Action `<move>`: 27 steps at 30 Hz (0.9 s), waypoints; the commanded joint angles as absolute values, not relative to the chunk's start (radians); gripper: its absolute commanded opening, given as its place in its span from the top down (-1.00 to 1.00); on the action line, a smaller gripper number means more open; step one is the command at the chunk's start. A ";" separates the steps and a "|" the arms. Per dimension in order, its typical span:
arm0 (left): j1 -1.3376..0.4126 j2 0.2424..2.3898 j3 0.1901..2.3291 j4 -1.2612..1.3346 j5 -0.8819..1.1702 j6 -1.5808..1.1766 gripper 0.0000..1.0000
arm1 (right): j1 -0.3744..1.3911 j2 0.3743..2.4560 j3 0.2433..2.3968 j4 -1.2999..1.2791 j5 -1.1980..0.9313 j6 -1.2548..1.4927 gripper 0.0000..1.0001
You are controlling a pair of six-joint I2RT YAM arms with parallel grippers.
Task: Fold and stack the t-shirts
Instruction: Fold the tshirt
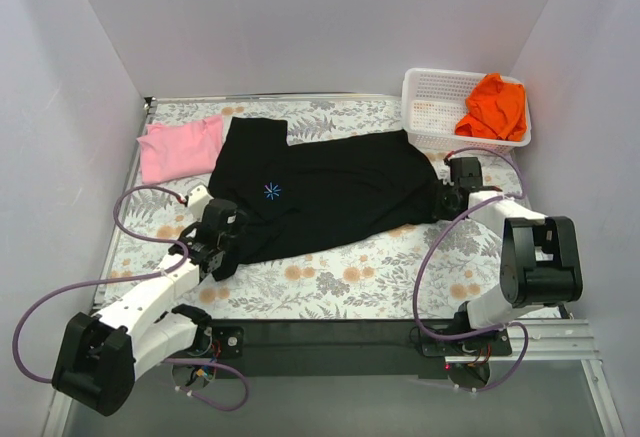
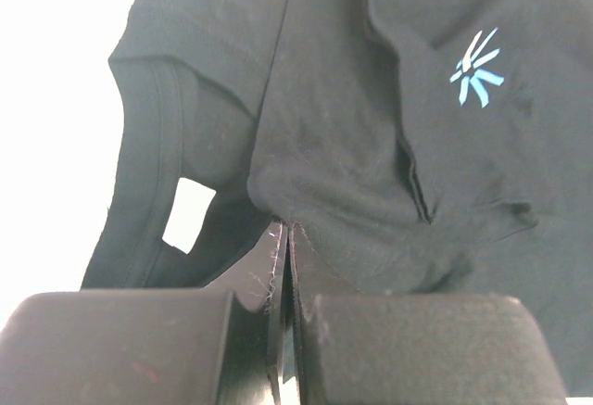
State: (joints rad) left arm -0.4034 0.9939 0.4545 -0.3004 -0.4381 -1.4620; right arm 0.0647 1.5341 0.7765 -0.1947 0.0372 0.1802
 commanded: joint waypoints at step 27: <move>-0.391 0.994 0.483 -0.227 -0.459 -1.394 -0.79 | 0.061 1.276 0.824 -0.560 0.210 0.204 -0.15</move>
